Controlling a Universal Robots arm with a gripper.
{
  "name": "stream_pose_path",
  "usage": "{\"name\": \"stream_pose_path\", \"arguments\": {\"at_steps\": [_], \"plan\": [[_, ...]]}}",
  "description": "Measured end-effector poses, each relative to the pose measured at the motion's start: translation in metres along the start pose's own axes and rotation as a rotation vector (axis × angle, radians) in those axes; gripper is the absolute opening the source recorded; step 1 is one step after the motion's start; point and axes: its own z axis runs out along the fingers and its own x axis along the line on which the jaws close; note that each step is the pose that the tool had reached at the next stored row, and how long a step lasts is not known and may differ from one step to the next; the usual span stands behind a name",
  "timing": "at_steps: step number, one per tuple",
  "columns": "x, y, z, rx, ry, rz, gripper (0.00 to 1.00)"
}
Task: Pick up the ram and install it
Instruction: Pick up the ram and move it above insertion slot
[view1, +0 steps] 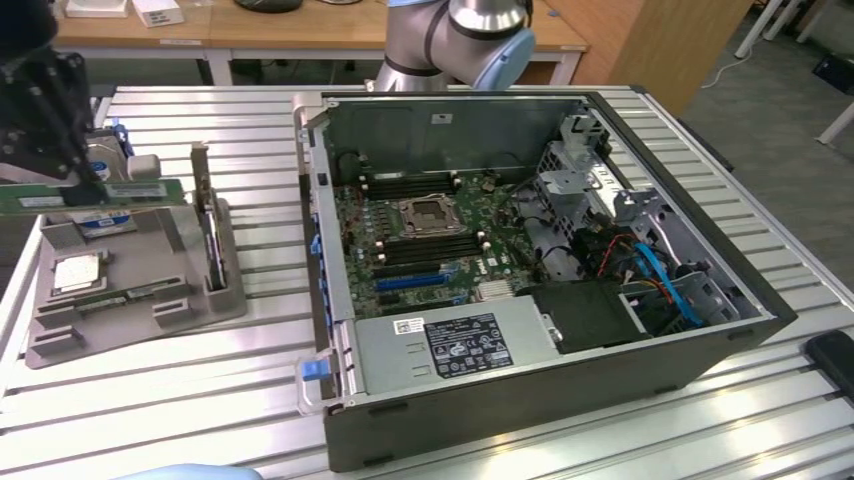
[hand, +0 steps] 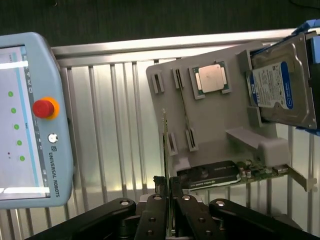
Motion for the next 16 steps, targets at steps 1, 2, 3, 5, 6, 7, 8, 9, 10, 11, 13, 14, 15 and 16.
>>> {"name": "stream_pose_path", "arguments": {"at_steps": [1, 2, 3, 5, 6, 7, 8, 9, 10, 11, 13, 14, 15, 16], "plan": [[0.0, -0.0039, 0.0002, -0.0001, -0.0001, 0.0, 0.13], [-0.001, -0.0079, 0.0002, -0.0003, -0.0002, 0.0, 0.13], [-0.001, -0.0119, 0.0005, -0.0002, -0.0005, 0.0, 0.13], [-0.002, -0.0202, 0.0009, -0.0002, -0.001, 0.0, 0.13], [-0.002, -0.0244, 0.0011, -0.0003, -0.0011, 0.0, 0.13], [-0.003, -0.0284, 0.0013, -0.0003, -0.0014, 0.0, 0.13], [-0.003, -0.0324, 0.0015, -0.0002, -0.0016, 0.0, 0.13], [-0.003, -0.0365, 0.0017, -0.0003, -0.0018, 0.0, 0.13], [-0.004, -0.0404, 0.0018, -0.0004, -0.002, 0.0, 0.13], [-0.004, -0.0444, 0.002, -0.0004, -0.0022, 0.0, 0.13], [-0.005, -0.0527, 0.0024, -0.0004, -0.0028, 0.0, 0.13], [-0.005, -0.0567, 0.0026, -0.0004, -0.003, 0.0, 0.13], [-0.006, -0.0607, 0.0028, -0.0006, -0.0032, 0.0, 0.13], [-0.006, -0.0647, 0.003, -0.0005, -0.0036, 0.0, 0.13]]}}
